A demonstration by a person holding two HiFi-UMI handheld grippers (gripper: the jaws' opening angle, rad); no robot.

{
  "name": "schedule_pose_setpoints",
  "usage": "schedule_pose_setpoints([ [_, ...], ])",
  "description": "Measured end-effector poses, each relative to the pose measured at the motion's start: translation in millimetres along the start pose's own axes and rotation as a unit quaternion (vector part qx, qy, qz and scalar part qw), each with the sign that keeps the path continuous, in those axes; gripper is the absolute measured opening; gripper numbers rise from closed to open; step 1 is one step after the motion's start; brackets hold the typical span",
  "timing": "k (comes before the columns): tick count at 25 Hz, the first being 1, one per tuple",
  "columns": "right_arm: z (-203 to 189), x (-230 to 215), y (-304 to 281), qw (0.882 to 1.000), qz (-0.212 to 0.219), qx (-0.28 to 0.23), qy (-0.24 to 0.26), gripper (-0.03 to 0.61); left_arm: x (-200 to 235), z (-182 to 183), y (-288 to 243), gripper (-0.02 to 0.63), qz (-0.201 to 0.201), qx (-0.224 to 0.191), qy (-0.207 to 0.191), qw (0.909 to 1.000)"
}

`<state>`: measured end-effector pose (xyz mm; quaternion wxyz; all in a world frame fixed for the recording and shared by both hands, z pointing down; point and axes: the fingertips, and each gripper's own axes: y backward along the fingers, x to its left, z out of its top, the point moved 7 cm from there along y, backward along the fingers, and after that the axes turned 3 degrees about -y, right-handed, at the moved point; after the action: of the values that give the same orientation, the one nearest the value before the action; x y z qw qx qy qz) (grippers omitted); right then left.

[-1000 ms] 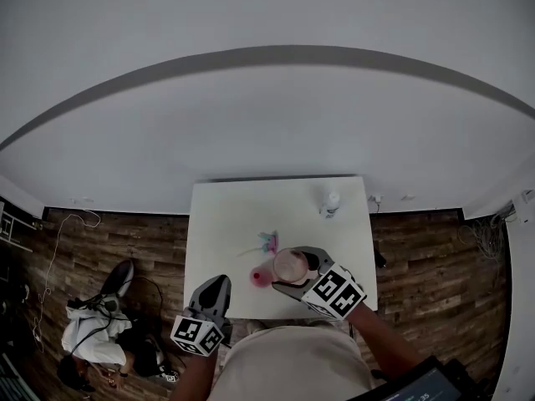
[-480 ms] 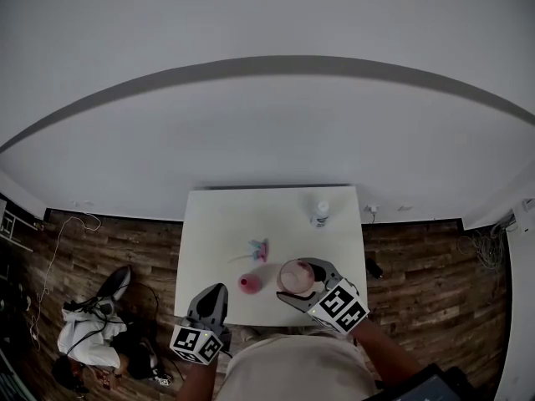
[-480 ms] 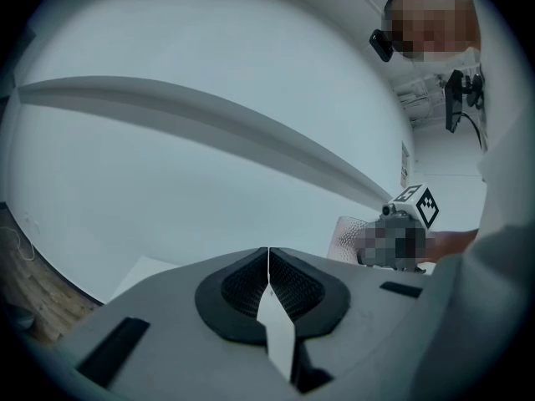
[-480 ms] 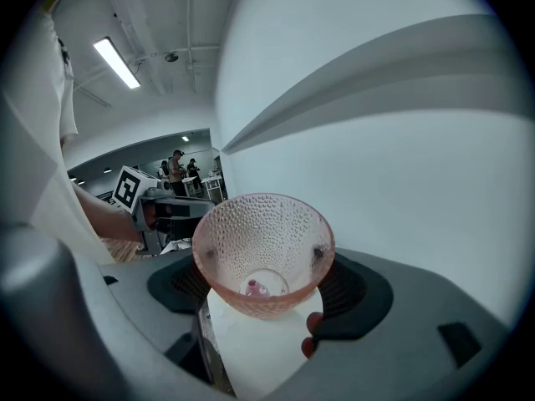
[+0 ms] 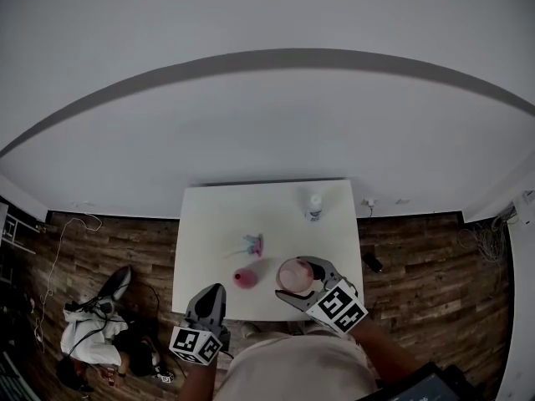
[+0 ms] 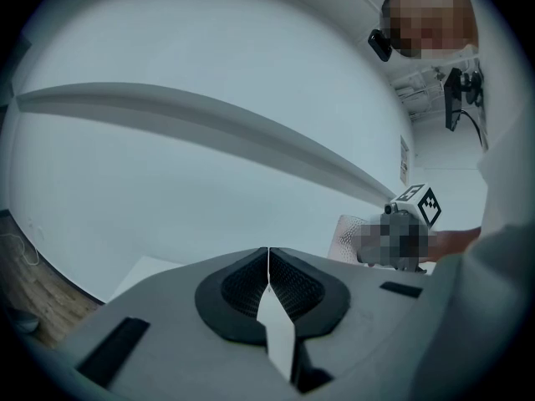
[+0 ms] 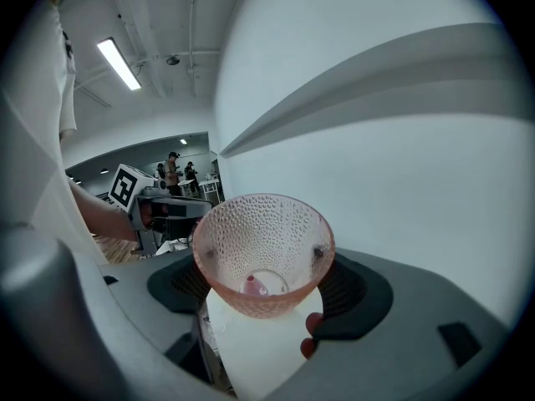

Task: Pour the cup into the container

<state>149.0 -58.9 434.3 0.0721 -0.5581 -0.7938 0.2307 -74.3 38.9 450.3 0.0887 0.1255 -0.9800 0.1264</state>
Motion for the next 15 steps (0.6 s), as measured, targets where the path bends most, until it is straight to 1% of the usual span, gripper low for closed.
schedule_pose_setpoints([
  [7,-2,2,6,1.0,-0.008,-0.007,-0.002,0.377,-2,5,-3,0.012,0.002,0.004,-0.002,1.0],
  [15,-10,-2,12,1.0,-0.011,-0.008,-0.002,0.377,-11,0,-14,0.012,-0.001,0.007,-0.002,1.0],
])
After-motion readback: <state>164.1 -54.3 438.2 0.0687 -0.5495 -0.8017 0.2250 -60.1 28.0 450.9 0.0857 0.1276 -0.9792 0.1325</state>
